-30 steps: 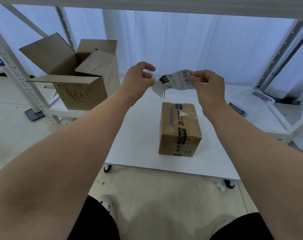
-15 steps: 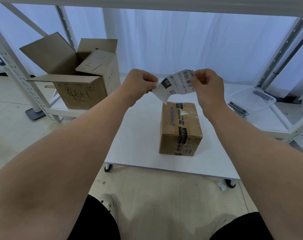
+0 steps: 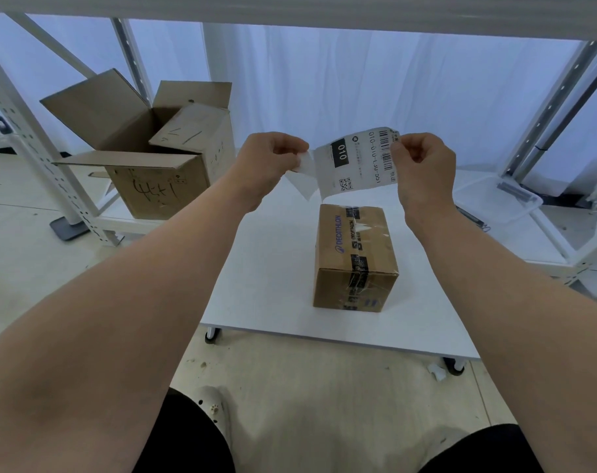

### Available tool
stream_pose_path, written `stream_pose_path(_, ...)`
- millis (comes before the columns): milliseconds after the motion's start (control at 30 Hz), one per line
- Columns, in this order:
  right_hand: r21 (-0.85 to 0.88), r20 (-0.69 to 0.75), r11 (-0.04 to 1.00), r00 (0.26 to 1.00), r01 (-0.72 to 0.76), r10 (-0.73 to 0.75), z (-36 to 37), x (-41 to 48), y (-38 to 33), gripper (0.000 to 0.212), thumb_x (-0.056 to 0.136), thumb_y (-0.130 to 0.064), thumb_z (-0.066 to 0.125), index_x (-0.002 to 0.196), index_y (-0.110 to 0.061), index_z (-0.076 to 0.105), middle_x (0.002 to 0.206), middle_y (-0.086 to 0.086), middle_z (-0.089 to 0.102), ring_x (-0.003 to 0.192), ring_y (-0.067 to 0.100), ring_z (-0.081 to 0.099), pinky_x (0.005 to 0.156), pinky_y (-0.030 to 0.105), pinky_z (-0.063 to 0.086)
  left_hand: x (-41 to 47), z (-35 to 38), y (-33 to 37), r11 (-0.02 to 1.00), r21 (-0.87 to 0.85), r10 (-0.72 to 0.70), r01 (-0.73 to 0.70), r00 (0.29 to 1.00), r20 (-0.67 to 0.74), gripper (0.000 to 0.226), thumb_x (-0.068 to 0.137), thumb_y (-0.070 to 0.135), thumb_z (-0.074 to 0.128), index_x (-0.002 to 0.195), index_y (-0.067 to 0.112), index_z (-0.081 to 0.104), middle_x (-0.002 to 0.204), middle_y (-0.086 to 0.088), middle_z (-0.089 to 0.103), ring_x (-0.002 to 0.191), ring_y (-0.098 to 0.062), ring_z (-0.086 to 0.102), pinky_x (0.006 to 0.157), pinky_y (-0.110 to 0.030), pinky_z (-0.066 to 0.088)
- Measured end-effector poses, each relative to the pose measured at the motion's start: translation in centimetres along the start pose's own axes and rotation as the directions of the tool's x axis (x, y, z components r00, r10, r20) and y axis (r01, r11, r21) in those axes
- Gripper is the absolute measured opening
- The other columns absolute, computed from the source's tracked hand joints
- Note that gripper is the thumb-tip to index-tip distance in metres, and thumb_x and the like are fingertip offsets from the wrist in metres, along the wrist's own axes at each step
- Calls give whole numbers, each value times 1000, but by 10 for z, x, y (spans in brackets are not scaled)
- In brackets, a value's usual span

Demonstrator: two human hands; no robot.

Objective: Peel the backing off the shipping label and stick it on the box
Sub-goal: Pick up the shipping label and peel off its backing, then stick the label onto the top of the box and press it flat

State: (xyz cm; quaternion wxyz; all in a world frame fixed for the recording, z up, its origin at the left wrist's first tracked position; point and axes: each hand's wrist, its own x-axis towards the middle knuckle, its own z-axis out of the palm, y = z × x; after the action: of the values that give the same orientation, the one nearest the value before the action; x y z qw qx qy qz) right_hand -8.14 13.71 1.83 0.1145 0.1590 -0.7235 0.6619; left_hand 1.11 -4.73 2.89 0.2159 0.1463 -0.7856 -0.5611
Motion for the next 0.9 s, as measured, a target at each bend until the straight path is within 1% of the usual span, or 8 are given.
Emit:
stream_pose_path(100,1,-35,1000,999,-28,28,-2,1,3,7,91,-14,55,85,-17,56,78,-10,58,72,1,56,63,10,48,-1,1,-1,999,33,-19,19,1000,-1,27,83,-4,52,100,11,68,93,0,66,71,-4,55,55,-2,40)
stream_pose_path(200,7,-74,998,996,-55,55,-4,1,5,6,90,-14,55,86,-17,56,78,-8,58,73,3,56,65,12,48,-2,1,-2,997,70,-41,41,999,2,32,85,-4,49,109,7,67,99,-3,64,72,-4,54,53,-1,40)
stream_pose_path(400,39,-137,995,986,-91,95,-8,2,4,18,90,-13,54,76,-25,54,76,-9,55,72,3,55,57,6,44,-3,0,-5,994,91,-64,67,997,-35,39,88,-3,46,124,6,59,105,-3,59,68,-3,50,61,-8,41)
stream_pose_path(567,83,-192,988,971,-130,144,-9,4,6,6,90,-14,55,85,-17,57,74,-11,56,68,1,54,59,10,44,-4,-3,-9,986,141,-76,84,995,-62,44,88,-1,46,130,11,55,111,-4,57,67,-3,49,58,-6,41)
stream_pose_path(667,131,-182,979,967,-155,177,-8,3,7,8,89,-13,56,83,-17,58,76,-11,58,68,0,56,57,8,44,-4,-3,-8,980,176,-81,89,995,-53,48,91,0,45,136,16,48,122,-13,57,67,-8,52,60,-13,47)
stream_pose_path(733,159,-167,973,967,-164,191,-6,3,8,6,90,-11,56,89,-14,61,78,-10,59,70,-1,56,55,4,43,-6,-2,-8,964,260,-57,62,998,-25,52,91,-2,43,140,17,43,135,-16,51,86,-20,61,71,-17,50)
stream_pose_path(800,164,-135,971,971,-175,198,-5,2,9,12,90,-10,55,99,-12,63,84,-6,61,73,1,55,56,4,43,-7,1,-12,933,358,-31,28,1000,4,56,90,-6,41,142,16,39,142,-15,45,120,-33,52,90,-25,45)
stream_pose_path(900,118,-23,976,982,-181,185,-4,2,12,28,88,-9,58,116,-13,60,103,0,62,87,8,55,64,9,44,-3,2,-21,896,444,4,-21,999,38,59,88,-10,39,143,13,38,149,-3,37,130,-29,44,104,-28,38)
